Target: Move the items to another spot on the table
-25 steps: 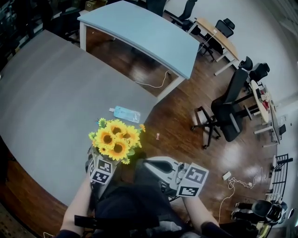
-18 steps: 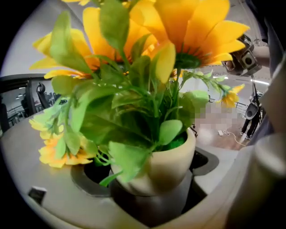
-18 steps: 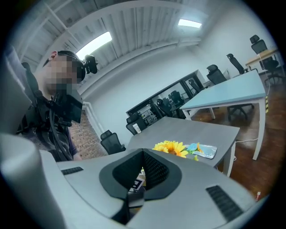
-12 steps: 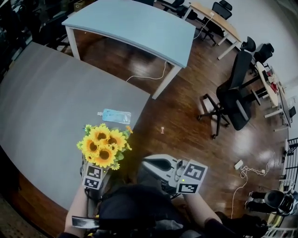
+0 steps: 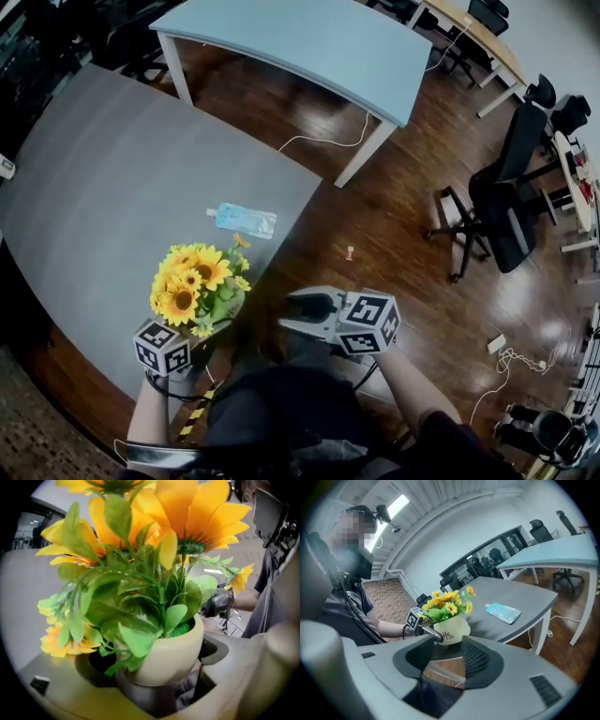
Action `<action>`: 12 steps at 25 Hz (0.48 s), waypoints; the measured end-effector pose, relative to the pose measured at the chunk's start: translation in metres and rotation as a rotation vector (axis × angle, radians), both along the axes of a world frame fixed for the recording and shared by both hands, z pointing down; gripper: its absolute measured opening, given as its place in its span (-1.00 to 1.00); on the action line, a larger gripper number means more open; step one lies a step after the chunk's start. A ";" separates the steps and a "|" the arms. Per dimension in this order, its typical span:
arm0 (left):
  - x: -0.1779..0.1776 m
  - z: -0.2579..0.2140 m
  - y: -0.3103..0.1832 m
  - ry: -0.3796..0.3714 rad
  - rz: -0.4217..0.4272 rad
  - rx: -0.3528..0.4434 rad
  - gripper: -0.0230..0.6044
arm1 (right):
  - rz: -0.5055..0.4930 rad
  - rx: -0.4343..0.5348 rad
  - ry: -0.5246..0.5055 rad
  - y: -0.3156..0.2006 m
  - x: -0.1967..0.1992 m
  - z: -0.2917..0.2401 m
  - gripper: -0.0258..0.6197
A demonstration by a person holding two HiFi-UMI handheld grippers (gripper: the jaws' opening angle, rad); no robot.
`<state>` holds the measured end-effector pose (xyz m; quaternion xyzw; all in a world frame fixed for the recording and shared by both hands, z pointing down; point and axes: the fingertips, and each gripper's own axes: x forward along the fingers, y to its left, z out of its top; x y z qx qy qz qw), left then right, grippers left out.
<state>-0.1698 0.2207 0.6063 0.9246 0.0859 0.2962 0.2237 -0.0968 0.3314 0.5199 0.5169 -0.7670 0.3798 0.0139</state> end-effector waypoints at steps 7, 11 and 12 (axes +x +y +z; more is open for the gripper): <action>-0.007 -0.070 0.046 0.141 0.168 -0.123 0.69 | -0.167 0.017 -0.107 -0.028 -0.030 -0.004 0.33; -0.009 -0.122 0.053 0.251 0.289 -0.180 0.69 | -0.221 0.090 -0.162 -0.038 -0.035 -0.039 0.53; -0.007 -0.130 0.051 0.267 0.306 -0.181 0.69 | -0.236 0.116 -0.190 -0.041 -0.038 -0.050 0.53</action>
